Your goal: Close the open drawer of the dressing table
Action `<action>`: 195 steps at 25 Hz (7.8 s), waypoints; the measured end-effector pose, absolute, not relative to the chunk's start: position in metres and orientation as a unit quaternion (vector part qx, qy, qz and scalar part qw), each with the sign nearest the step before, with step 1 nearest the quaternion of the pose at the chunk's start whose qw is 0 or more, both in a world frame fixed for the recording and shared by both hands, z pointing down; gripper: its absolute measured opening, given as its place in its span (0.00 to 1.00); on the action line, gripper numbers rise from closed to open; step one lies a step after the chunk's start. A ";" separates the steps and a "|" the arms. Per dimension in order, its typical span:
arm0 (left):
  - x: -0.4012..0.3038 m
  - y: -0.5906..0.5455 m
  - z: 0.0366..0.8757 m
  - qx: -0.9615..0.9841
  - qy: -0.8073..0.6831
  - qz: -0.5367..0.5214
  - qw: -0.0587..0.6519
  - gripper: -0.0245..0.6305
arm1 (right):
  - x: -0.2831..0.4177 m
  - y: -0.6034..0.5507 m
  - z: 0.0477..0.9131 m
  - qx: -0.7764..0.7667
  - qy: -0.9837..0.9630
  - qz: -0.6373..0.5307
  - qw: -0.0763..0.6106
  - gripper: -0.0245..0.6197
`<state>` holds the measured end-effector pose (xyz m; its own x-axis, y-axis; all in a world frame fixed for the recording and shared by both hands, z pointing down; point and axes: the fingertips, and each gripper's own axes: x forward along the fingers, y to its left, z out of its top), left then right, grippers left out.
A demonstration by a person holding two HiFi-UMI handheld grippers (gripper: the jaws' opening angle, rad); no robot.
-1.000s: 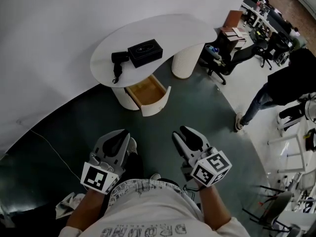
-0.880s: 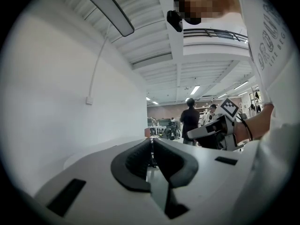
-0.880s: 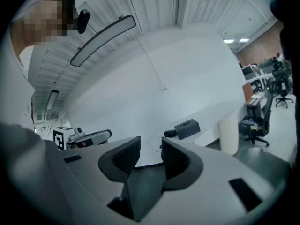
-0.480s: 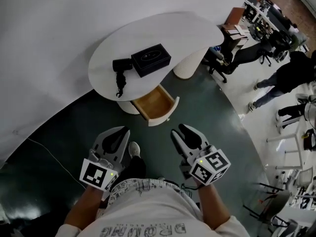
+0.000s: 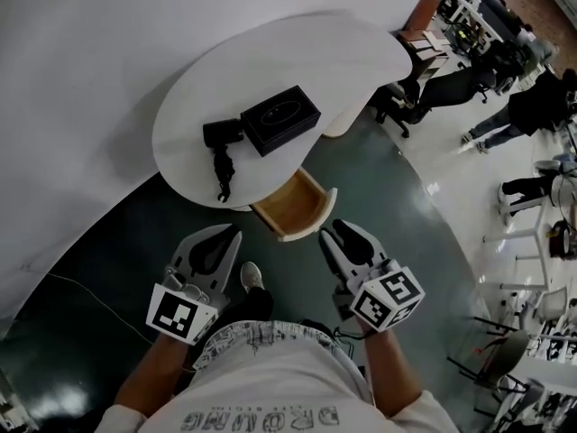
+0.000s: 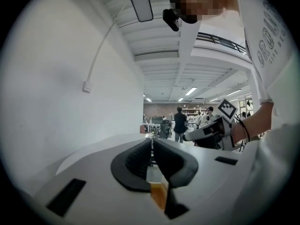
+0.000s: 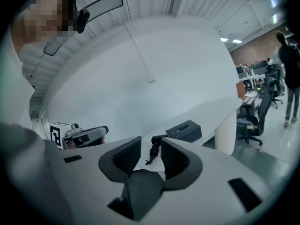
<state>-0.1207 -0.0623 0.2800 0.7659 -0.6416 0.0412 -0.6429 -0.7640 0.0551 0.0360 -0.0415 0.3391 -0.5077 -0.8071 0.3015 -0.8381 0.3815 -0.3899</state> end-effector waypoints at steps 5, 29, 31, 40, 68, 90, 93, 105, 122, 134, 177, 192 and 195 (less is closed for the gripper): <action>-0.130 -0.095 0.284 0.947 -0.318 0.013 0.038 0.09 | 0.030 -0.064 0.344 0.516 -0.815 0.259 0.036 0.26; -0.076 -0.126 0.354 0.961 -0.261 0.072 0.065 0.09 | 0.079 -0.085 0.430 0.545 -0.781 0.296 0.066 0.25; -0.067 -0.129 0.359 0.959 -0.262 0.083 0.067 0.09 | 0.090 -0.087 0.442 0.545 -0.779 0.304 0.067 0.25; -0.021 -0.149 0.395 0.952 -0.265 0.130 0.082 0.09 | 0.130 -0.098 0.502 0.533 -0.768 0.346 0.086 0.24; 0.050 -0.116 0.540 0.943 -0.185 0.239 0.141 0.09 | 0.134 -0.051 0.744 0.489 -0.711 0.499 0.074 0.23; 0.031 -0.113 0.579 0.932 -0.182 0.270 0.157 0.09 | 0.117 -0.057 0.789 0.444 -0.719 0.533 0.048 0.21; 0.026 -0.115 0.575 0.933 -0.188 0.266 0.155 0.09 | 0.116 -0.058 0.789 0.446 -0.717 0.533 0.048 0.21; -0.021 -0.135 0.557 0.927 -0.243 0.252 0.133 0.09 | 0.092 -0.100 0.785 0.452 -0.718 0.528 0.033 0.21; -0.056 -0.167 0.529 0.909 -0.341 0.209 0.122 0.09 | 0.032 -0.189 0.781 0.388 -0.764 0.515 0.039 0.22; -0.081 -0.175 0.507 0.902 -0.372 0.187 0.113 0.09 | 0.000 -0.235 0.778 0.383 -0.769 0.512 0.017 0.22; -0.102 -0.167 0.359 0.914 -0.388 0.098 0.069 0.09 | 0.013 -0.184 0.569 0.389 -0.805 0.445 0.050 0.27; -0.111 -0.158 0.280 0.918 -0.395 0.028 0.031 0.09 | -0.005 -0.175 0.393 0.372 -0.868 0.329 0.009 0.27; -0.118 -0.159 0.272 0.917 -0.398 0.017 0.024 0.09 | -0.009 -0.175 0.369 0.370 -0.875 0.312 -0.004 0.26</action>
<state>-0.1180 -0.1590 0.2718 0.6832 -0.7286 0.0490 -0.7302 -0.6826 0.0300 -0.0092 -0.1748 0.3692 -0.7257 -0.6504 0.2242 -0.6455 0.5311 -0.5489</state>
